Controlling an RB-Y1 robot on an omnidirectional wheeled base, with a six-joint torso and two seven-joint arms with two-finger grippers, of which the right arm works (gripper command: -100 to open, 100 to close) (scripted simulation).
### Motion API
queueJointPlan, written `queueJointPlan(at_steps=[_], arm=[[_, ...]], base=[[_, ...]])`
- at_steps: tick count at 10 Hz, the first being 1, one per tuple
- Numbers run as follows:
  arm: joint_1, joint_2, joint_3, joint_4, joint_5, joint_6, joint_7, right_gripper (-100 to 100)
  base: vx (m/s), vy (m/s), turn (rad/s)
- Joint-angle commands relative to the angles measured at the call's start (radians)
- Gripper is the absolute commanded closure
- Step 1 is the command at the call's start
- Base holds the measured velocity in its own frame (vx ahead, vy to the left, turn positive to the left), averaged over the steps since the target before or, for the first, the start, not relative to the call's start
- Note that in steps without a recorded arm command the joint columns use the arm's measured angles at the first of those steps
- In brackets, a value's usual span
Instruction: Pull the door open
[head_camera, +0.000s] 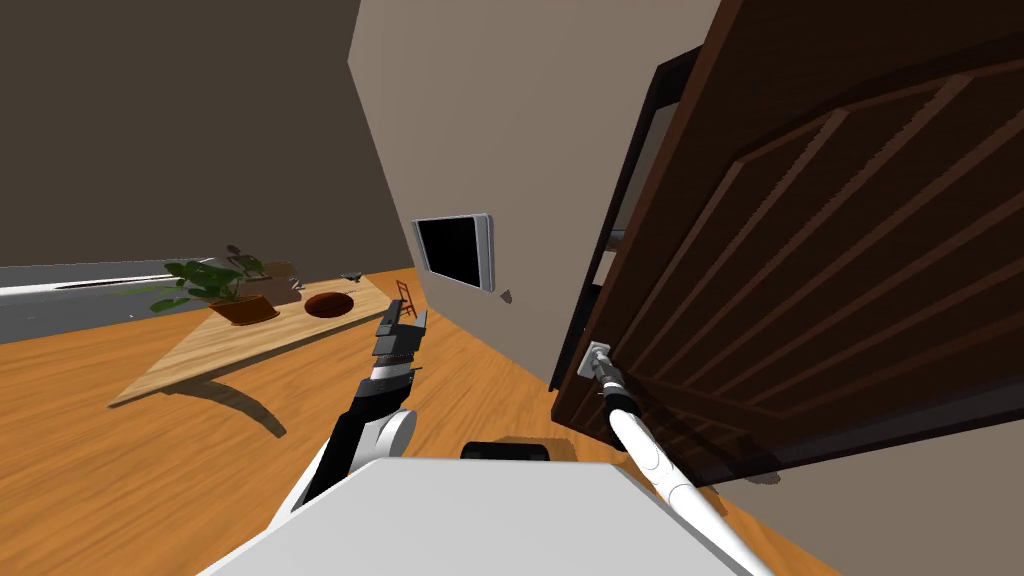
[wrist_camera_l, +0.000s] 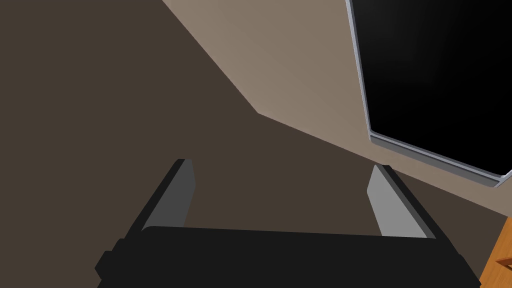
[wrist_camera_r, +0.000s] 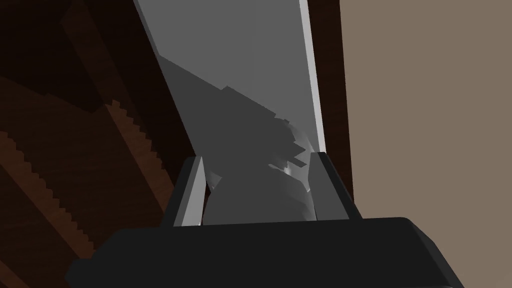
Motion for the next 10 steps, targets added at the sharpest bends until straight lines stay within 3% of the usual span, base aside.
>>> queueJointPlan(at_steps=[1, 4, 5, 8, 9, 10], arm=[[0.001, 0.005, -0.008, 0.009, -0.05, -0.017, -0.008, 100], [-0.005, 0.011, -0.014, 0.014, -0.111, -0.035, -0.015, 100], [-0.012, 0.017, -0.02, 0.02, -0.147, -0.054, -0.023, 100], [-0.018, 0.023, -0.027, 0.026, -0.22, -0.073, -0.031, 100], [-0.026, 0.03, -0.034, 0.033, -0.259, -0.094, -0.039, 100], [-0.026, 0.03, -0.034, 0.033, -0.282, -0.094, -0.039, 100]], base=[[-0.046, -0.008, 0.026], [-0.034, -0.009, 0.023], [-0.043, -0.016, 0.038], [-0.043, -0.01, 0.026], [-0.049, -0.009, 0.037], [-0.044, -0.01, 0.027]])
